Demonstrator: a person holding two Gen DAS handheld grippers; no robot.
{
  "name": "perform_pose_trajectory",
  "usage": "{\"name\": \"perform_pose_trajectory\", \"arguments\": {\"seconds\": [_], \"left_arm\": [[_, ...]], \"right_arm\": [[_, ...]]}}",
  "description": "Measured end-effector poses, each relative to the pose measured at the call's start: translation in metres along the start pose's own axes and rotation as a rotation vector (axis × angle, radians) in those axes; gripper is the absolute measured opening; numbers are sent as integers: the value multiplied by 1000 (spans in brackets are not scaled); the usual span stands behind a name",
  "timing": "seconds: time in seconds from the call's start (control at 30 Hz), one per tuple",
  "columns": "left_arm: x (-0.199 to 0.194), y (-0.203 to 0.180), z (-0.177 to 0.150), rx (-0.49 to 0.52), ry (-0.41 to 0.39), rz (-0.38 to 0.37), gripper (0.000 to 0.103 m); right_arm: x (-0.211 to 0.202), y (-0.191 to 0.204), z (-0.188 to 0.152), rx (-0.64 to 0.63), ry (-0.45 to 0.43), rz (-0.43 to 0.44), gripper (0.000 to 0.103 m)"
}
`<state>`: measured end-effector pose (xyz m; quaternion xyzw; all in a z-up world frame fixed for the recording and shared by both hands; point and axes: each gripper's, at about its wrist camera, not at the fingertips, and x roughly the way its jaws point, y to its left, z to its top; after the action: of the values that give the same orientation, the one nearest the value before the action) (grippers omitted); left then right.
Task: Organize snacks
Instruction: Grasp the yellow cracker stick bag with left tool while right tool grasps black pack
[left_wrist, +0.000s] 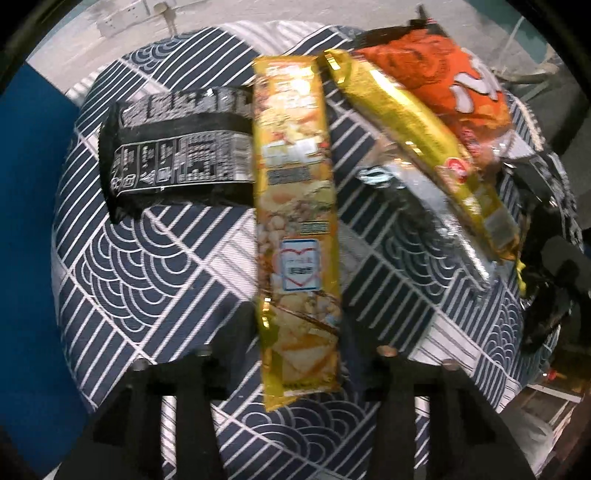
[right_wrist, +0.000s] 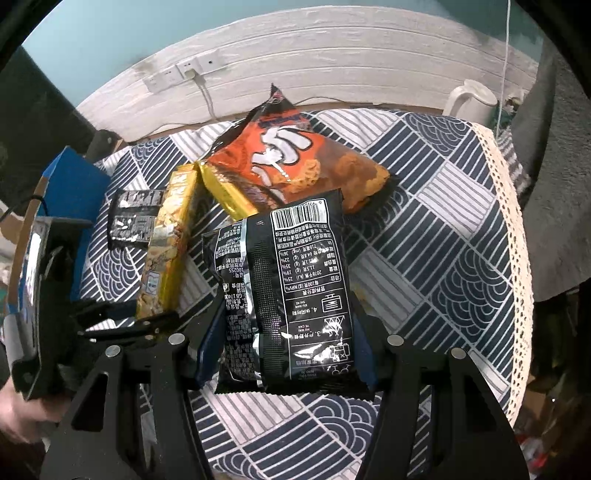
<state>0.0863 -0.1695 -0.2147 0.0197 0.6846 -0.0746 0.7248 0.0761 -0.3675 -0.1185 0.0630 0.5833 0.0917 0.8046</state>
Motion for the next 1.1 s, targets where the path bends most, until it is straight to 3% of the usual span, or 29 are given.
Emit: {"name": "perform_pose_trajectory", "arguments": {"seconds": [0.07,0.3,0.53,0.63,0.67,0.77,1.1], "left_arm": [[4,1,6,6,-3,27,74],[13,-18,42,79,-53,76,79],[19,-30,76,92,-99,107,79],[15,-32,74,118,-135,123,51],[12,-32,71,137,-138,122,35],[9,-30,67,149,-129,107,32],[-26,-4,21,195,-208,139,31]], "right_arm": [[2,2,-1,-3,2,1,60],[12,3,-2,4,23,6,60],[16,5,-1,10,38,14,60],[17,3,0,14,40,12,60],[17,3,0,16,40,12,60],[17,5,0,21,39,9,60],[8,17,0,5,12,-4,60]]}}
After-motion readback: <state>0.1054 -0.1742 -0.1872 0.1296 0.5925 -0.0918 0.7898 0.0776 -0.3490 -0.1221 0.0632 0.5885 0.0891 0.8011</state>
